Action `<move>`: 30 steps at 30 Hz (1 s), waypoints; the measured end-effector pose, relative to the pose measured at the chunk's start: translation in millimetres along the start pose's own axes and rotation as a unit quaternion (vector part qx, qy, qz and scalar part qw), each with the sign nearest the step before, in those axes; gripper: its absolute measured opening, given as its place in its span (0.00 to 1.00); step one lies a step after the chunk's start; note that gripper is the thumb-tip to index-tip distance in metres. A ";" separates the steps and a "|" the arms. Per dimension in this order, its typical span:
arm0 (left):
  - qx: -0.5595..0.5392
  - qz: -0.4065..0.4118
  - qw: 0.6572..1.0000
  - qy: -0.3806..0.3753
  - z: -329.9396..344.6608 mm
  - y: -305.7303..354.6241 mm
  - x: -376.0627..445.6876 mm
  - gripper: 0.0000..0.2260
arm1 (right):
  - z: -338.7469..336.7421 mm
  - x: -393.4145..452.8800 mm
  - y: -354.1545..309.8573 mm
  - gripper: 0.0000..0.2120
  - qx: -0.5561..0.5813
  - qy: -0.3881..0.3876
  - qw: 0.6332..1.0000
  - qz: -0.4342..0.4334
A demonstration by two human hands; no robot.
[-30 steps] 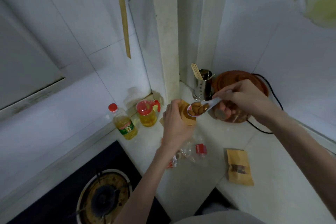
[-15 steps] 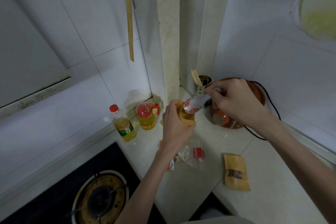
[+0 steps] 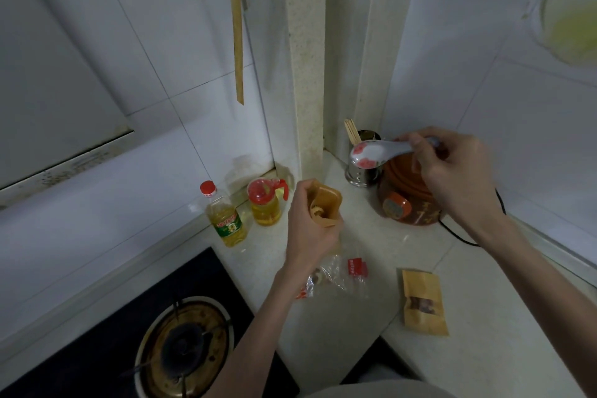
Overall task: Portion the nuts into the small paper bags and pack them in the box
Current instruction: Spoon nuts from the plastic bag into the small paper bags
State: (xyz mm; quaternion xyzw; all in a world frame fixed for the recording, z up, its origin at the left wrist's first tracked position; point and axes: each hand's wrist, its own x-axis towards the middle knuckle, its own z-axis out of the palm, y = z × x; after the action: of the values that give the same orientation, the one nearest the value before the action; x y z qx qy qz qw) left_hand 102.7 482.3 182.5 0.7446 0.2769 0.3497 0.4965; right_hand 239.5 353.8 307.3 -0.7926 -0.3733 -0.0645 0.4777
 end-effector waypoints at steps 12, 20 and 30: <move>-0.055 -0.115 0.990 -0.054 -3.6 -31.7 -2.4 0.22 | 10.4 -17.0 42.7 0.09 -0.016 -0.005 0.999 0.044; 0.024 -0.289 0.954 -0.073 -13.7 -127.1 -50.5 0.20 | 66.6 -59.6 136.6 0.14 -0.106 -0.202 0.956 0.183; 0.094 -0.419 0.901 -0.061 -26.8 -188.6 -72.9 0.22 | 106.8 -111.2 208.6 0.13 -0.141 -0.303 0.887 0.320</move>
State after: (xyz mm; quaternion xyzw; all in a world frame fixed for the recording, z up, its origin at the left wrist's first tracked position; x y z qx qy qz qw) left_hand 25.2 508.3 -4.3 0.6232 0.5639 0.0354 0.5406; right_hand 269.4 325.7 51.2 -0.9091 -0.2134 0.2828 0.2191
